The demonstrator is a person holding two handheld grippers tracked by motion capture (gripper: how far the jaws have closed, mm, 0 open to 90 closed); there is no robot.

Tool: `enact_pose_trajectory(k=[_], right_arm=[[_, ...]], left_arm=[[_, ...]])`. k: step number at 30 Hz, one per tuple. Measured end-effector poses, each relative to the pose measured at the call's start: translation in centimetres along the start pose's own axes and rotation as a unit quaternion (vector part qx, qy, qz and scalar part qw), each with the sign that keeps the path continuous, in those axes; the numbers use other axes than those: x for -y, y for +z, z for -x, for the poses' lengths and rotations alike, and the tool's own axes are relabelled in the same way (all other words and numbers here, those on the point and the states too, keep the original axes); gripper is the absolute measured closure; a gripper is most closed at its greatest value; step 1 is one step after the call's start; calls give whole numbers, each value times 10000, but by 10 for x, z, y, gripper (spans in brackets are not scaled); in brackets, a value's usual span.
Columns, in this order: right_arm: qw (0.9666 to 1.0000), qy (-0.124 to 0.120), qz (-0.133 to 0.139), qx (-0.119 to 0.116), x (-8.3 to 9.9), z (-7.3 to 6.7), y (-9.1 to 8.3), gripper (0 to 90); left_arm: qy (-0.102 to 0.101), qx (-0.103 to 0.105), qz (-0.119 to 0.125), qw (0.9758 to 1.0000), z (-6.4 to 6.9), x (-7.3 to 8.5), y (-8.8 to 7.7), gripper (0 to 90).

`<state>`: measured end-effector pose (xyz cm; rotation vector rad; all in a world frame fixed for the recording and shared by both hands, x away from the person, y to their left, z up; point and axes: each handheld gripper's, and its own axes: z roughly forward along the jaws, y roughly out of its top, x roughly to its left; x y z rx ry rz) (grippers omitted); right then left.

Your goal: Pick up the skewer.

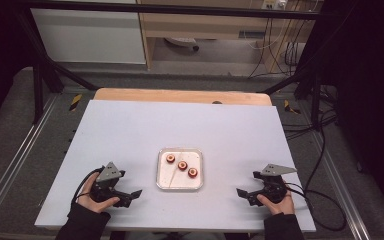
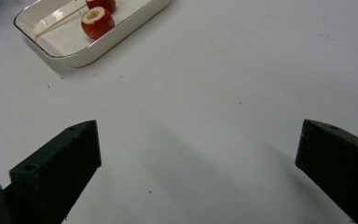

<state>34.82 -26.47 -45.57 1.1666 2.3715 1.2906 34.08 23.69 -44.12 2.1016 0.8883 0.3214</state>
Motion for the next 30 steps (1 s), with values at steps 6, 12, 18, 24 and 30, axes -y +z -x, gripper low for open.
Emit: enact_pose_trajectory(k=[6,12,18,24,30], right_arm=[[10000,-6,-9,5,0,0,0,6],[10000,-8,-4,8,0,0,0,6],[10000,-9,-25,14,0,0,1,6],[10000,7,-34,9,0,0,1,7],[10000,-3,-57,9,0,0,1,7]], left_arm=[[-7,-60,4,10000,9,-12,5,58],[-19,-117,20,9999,20,-28,12,68],[-127,-131,53,9998,28,-42,22,88],[-194,-158,9,9997,37,-53,37,111],[-128,-297,-54,9995,46,-63,54,163]])
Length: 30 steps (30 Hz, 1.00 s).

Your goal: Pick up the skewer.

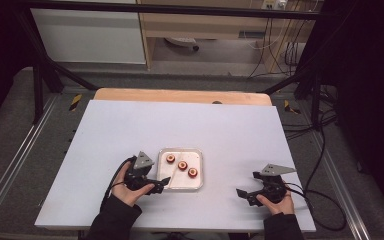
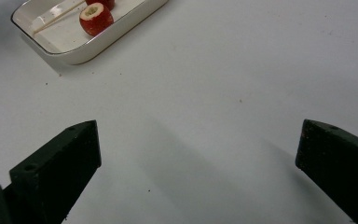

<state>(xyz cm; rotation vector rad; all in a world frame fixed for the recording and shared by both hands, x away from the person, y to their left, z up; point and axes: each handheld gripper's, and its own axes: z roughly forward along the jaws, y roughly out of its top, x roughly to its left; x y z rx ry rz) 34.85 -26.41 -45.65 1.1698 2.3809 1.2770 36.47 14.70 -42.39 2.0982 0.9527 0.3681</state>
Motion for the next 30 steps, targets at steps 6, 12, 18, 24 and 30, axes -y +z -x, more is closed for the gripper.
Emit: enact_pose_trajectory(k=[6,12,18,24,30], right_arm=[[10000,17,-4,-8,0,0,0,7],[10000,37,3,-17,0,0,1,7],[10000,27,7,-21,0,0,1,7],[10000,34,14,-28,0,0,1,7],[10000,31,6,-29,0,0,1,7]], left_arm=[[-169,-129,-17,9998,8,-6,16,251],[-287,-352,-17,9990,13,-8,29,356],[-280,-507,-152,9982,19,-9,41,474],[-294,-596,-202,9976,23,-9,47,630],[-341,-619,-200,9973,26,-8,49,729]])
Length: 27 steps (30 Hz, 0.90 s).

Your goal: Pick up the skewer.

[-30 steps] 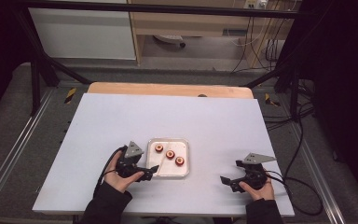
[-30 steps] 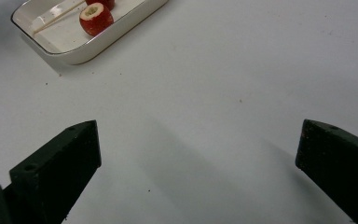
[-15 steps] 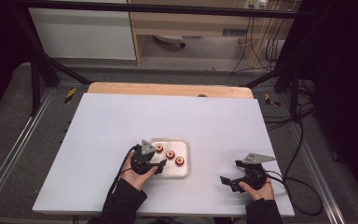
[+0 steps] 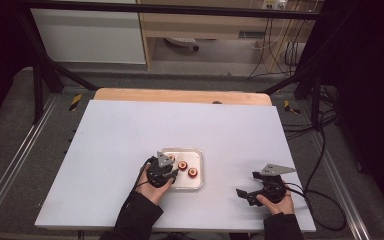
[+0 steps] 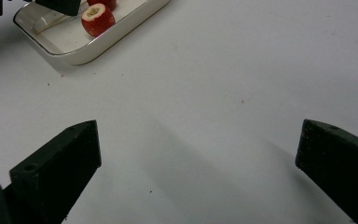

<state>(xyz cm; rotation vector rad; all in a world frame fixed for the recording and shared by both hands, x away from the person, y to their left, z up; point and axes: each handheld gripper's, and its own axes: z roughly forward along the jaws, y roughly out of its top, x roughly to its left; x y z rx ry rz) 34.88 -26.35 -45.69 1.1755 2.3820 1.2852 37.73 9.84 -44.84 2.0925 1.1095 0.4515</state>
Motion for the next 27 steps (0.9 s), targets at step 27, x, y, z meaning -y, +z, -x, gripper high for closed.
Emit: enact_pose_trajectory(k=[27], right_arm=[[10000,0,7,-19,0,0,0,7]], left_arm=[[-54,-149,242,9996,6,3,-4,884]])
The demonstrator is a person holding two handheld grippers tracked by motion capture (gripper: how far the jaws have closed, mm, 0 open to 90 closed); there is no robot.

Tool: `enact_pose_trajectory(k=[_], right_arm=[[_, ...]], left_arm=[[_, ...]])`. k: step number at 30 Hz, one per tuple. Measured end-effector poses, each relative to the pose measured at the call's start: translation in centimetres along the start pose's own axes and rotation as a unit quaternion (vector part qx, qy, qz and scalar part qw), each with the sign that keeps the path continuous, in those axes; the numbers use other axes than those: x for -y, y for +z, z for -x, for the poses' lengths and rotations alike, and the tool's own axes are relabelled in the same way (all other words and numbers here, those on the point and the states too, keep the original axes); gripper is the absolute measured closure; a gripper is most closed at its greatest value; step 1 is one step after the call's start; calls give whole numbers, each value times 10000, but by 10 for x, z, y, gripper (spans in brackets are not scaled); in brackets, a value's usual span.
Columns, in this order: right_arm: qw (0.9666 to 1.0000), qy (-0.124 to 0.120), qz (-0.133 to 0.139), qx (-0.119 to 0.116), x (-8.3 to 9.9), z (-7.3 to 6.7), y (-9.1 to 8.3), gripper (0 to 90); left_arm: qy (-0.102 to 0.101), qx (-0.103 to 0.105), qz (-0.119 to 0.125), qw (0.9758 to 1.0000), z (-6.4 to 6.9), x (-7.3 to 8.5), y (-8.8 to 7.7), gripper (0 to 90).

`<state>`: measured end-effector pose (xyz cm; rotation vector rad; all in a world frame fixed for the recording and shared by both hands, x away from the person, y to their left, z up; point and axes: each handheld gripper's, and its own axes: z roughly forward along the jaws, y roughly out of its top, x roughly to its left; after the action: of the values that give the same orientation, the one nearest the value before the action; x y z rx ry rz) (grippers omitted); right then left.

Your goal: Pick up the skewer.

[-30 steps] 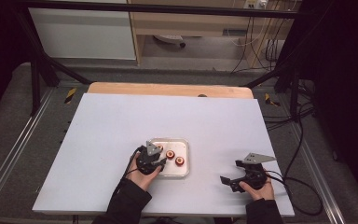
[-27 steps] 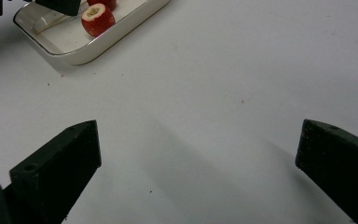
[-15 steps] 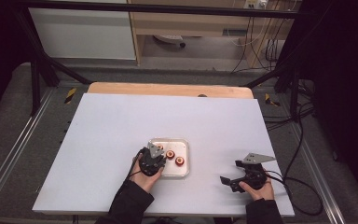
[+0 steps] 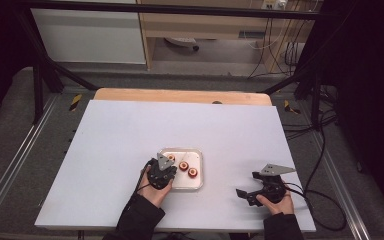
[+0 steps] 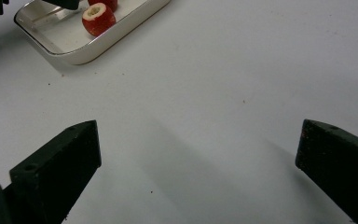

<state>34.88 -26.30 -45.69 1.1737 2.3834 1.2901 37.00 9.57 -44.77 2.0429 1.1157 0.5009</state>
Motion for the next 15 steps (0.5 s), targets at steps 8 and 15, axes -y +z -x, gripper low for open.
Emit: enact_pose_trajectory(k=[8,15], right_arm=[[9999,-102,2,-1,-2,-2,1,6],[9994,-315,-71,130,-9,-10,5,6]], left_arm=[[122,269,149,9995,-9,-4,-15,884],[241,581,156,9979,-19,-6,-24,884]])
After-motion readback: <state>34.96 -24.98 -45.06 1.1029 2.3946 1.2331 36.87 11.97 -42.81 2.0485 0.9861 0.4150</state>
